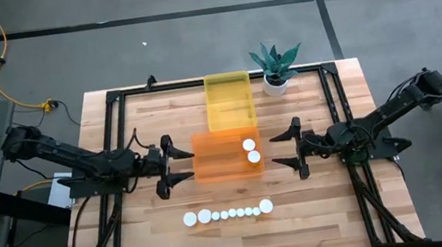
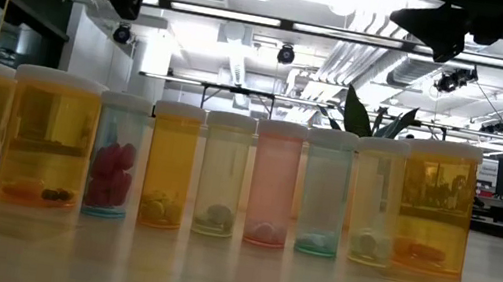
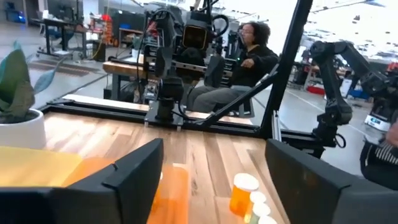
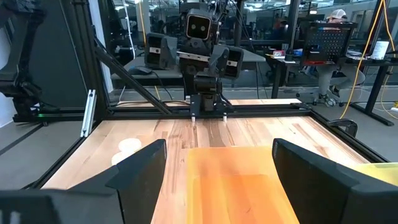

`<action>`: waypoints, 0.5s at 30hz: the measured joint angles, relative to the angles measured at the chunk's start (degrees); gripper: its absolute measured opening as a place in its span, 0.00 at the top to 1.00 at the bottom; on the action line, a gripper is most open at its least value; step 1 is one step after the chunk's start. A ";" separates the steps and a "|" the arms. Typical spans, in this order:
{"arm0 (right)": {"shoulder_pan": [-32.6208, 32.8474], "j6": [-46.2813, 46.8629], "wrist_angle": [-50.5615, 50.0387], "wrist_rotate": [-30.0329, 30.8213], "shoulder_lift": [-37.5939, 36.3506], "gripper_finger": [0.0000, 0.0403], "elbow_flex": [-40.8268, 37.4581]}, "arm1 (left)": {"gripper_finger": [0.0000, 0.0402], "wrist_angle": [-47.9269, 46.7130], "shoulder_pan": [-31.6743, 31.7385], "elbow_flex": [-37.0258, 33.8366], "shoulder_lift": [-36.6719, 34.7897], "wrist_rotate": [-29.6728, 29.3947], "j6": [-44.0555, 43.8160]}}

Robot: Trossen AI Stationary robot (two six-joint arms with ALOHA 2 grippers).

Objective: Pick and place medicine bottles into bin by pill shape (circle, oval)
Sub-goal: Put the big orange pill bottle into the orange bin

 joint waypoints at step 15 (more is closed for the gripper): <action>0.00 0.17 -0.31 0.02 0.00 0.29 0.02 | 0.20 -9.09 -4.82 14.26 13.62 4.13 3.43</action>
